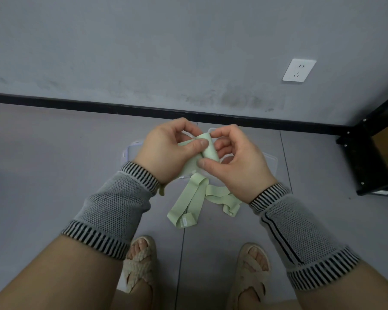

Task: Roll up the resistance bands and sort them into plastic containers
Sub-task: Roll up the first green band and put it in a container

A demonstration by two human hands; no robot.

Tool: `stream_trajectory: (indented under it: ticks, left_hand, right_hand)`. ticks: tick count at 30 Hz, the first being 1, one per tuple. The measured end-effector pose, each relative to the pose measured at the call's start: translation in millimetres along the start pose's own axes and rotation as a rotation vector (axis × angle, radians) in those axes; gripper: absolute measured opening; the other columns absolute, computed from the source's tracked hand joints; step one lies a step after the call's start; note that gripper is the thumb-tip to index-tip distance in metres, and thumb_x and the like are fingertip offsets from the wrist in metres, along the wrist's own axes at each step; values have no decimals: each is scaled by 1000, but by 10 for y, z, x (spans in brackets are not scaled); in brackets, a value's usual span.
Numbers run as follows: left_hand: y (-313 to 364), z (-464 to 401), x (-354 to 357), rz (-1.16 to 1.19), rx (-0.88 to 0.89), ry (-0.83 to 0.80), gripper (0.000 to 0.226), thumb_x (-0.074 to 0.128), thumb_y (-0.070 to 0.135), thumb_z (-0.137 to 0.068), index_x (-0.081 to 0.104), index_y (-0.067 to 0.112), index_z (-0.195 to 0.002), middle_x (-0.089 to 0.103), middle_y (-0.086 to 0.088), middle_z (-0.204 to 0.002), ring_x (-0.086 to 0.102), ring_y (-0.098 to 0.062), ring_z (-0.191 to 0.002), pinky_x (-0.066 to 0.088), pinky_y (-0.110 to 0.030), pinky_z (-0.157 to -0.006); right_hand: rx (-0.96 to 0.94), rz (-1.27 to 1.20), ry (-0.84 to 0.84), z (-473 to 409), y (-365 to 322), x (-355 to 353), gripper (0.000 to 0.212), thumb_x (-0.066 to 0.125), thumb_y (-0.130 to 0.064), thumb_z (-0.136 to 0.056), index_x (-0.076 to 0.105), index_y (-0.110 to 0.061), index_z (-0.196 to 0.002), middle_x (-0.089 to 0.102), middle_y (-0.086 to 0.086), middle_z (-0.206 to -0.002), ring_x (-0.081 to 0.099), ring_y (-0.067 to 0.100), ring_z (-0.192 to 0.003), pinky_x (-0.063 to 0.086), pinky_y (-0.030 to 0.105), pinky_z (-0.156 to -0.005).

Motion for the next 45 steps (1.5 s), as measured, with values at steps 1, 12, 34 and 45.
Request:
stream_trajectory:
  ticks: [1, 12, 34, 45]
  left_hand:
    - [-4, 5, -31, 31, -15, -11, 9, 71, 19, -80, 63, 22, -79, 69, -8, -75, 61, -9, -58, 49, -22, -53]
    - [-24, 56, -116, 142, -101, -163, 18, 66, 12, -84, 52, 20, -92, 71, 0, -72, 61, -11, -58, 49, -23, -56]
    - [-12, 45, -172, -112, -4, -127, 17, 70, 18, -81, 62, 31, -89, 72, 6, -72, 65, -5, -62, 53, -24, -63]
    - [70, 67, -89, -29, 6, -53, 10, 70, 15, -81, 64, 23, -80, 69, 0, -67, 60, -4, -53, 48, -17, -51]
  right_hand:
    - [1, -19, -57, 2, 5, -21, 51, 82, -19, -68, 51, -39, -103, 58, -9, -95, 58, 8, -82, 54, 30, -73]
    - [-32, -64, -279, 35, 26, -37, 76, 79, -4, -71, 46, -51, -120, 58, 2, -88, 63, 22, -78, 55, 32, -77]
    - [-42, -159, -277, 23, -5, -153, 59, 77, -1, -72, 55, -36, -113, 66, -12, -70, 62, 5, -67, 54, 22, -69]
    - [-89, -34, -220, -6, 16, -112, 60, 80, -6, -70, 56, -50, -103, 59, 4, -73, 56, 11, -63, 53, 28, -66]
Point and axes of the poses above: each hand's wrist, its own z-axis away from the middle knuckle, its own x-axis out of the palm, y = z × x, the point moved 2 cm from there along -z, towards the middle knuckle
